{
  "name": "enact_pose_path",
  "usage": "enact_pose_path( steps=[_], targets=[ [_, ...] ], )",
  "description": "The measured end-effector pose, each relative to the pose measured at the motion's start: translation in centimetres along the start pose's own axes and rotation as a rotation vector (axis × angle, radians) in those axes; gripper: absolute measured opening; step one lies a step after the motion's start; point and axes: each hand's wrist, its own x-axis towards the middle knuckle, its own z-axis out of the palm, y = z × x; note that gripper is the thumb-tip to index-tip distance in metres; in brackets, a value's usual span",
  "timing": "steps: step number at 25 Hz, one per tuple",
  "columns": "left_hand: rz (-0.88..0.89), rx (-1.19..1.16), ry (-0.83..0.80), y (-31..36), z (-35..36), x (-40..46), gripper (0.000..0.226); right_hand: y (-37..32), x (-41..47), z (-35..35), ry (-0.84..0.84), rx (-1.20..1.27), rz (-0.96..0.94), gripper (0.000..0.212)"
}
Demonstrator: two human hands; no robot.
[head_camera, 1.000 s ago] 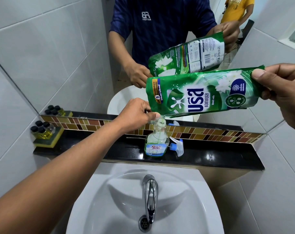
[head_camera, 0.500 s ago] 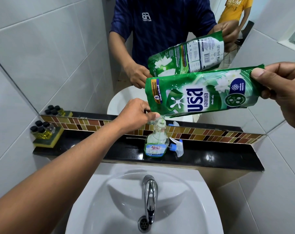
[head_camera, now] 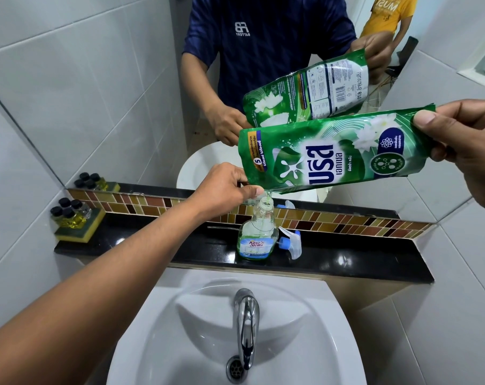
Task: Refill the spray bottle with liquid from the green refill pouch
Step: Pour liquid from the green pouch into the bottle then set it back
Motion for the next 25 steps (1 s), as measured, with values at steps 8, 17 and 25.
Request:
enact_pose_path(
  steps=[8,17,25],
  targets=[
    [-0.005,-0.014,-0.001,-0.12,0.17,-0.03,0.017,-0.31,-0.02,-0.10,-0.010,-0.025,-0.003,0.042],
    [-0.009,-0.042,-0.011,-0.13,0.25,-0.08,0.018,-0.42,0.05,-0.07,-0.013,-0.024,-0.012,0.043],
    [-0.006,-0.040,-0.010,-0.03,0.22,-0.19,0.019,-0.31,0.16,-0.24,-0.023,-0.027,-0.017,0.048]
  ],
)
